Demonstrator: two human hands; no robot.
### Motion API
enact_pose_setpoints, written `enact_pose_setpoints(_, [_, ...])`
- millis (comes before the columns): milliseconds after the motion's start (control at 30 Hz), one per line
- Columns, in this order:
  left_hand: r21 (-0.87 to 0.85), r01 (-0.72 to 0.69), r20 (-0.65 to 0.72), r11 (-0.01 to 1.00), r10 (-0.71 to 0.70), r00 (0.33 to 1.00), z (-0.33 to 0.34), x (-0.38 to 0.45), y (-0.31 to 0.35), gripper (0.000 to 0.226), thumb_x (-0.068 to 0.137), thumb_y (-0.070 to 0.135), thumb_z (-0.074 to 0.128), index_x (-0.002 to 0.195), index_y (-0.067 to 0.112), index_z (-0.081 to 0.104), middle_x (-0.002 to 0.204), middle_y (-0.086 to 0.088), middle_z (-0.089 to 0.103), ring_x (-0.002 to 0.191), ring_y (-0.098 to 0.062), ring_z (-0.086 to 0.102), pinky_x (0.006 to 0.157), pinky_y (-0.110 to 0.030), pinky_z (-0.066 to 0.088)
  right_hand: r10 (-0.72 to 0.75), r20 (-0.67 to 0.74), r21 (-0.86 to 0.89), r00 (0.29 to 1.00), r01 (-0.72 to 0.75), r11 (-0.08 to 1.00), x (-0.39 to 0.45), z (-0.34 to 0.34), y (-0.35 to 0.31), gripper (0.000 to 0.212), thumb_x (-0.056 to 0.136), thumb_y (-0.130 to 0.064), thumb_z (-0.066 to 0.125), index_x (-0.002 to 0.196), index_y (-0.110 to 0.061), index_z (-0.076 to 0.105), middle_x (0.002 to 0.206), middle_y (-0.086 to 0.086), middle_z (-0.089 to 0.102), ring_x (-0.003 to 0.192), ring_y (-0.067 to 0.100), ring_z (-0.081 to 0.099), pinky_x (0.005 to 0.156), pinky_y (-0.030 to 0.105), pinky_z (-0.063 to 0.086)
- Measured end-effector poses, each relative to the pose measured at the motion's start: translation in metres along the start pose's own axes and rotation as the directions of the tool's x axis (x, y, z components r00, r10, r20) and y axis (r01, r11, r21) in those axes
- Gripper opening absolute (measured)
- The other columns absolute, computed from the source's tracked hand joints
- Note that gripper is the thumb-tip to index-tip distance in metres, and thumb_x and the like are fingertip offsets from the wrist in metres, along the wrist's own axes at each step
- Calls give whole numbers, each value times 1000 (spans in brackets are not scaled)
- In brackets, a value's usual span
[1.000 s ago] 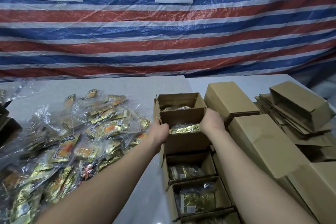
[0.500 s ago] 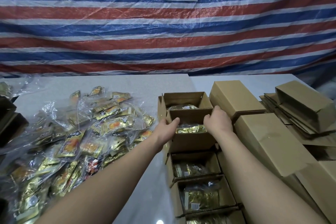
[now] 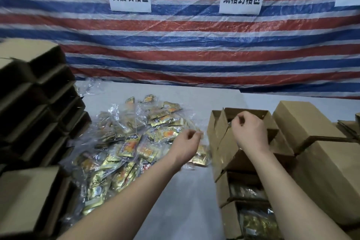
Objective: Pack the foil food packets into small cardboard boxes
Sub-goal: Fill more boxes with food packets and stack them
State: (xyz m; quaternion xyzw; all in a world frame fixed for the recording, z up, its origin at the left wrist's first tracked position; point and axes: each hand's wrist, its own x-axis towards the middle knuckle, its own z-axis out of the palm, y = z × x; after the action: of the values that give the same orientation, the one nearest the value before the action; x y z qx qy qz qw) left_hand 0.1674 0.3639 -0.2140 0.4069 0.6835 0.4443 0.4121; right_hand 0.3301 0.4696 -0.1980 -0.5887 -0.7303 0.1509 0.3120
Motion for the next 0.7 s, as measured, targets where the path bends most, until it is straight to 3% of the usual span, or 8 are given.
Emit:
enact_pose_setpoints(100, [23,-45,-77,999,46,996,-33,-15,-4,25,101,30,45,113,15,61,94,7,63,71,6,59,55,-11,42,-51,66,61,997,46,997,-15,18,-38,18,97,-26,50,83,-18,60,80,-5,60,72,11,57,58,28,44])
enact_pose_setpoints(233, [36,-65,-184,997,70,980,-81,-47,-18,17,100,31,46,98,25,61,87,10,63,76,-2,57,65,-18,46,-91,166,121,982,72,990,-43,47,-89,23,97,-28,50,80,-18,63,74,-3,62,68,15,59,61,32,49])
enact_pose_setpoints(300, [24,-70,-248,997,74,966,-103,-65,-27,15,100,30,47,95,31,61,88,12,64,80,-4,59,64,-16,46,-102,219,154,970,69,986,-58,61,-111,26,96,-27,49,78,-14,63,71,2,63,67,20,60,60,33,48])
enact_pose_setpoints(367, [31,-79,-294,996,85,952,-123,-82,-34,16,100,30,48,91,39,58,90,15,65,77,2,60,57,-7,42,-126,249,203,960,76,976,-70,74,-132,28,95,-26,49,77,-10,62,70,7,63,67,25,60,58,33,44])
enact_pose_setpoints(467, [38,-80,-354,996,89,931,-149,-102,-42,13,99,32,47,97,38,58,91,17,65,79,13,59,57,-5,43,-182,277,275,943,104,956,-86,88,-162,27,95,-26,50,72,-19,62,68,-1,63,63,18,59,57,30,44])
enact_pose_setpoints(533, [67,-88,-400,994,108,910,-165,-110,-43,15,99,35,47,104,32,61,95,19,65,84,11,59,63,-6,44,-232,303,311,924,134,941,-93,95,-181,25,96,-26,51,75,-22,63,68,-4,64,63,14,59,57,28,44])
enact_pose_setpoints(600, [98,-85,-447,992,120,887,-178,-114,-41,17,98,36,47,107,32,61,100,19,64,92,7,58,77,-17,46,-284,321,343,903,169,924,-98,102,-199,22,97,-25,53,79,-22,65,71,-5,65,66,12,61,58,27,45])
enact_pose_setpoints(700, [172,-102,-484,980,175,858,-193,-116,-27,18,99,32,46,106,28,62,101,12,66,95,-2,60,83,-26,48,-330,326,387,886,193,902,-101,111,-224,17,96,-25,55,83,-24,66,76,-11,66,71,6,61,60,23,46])
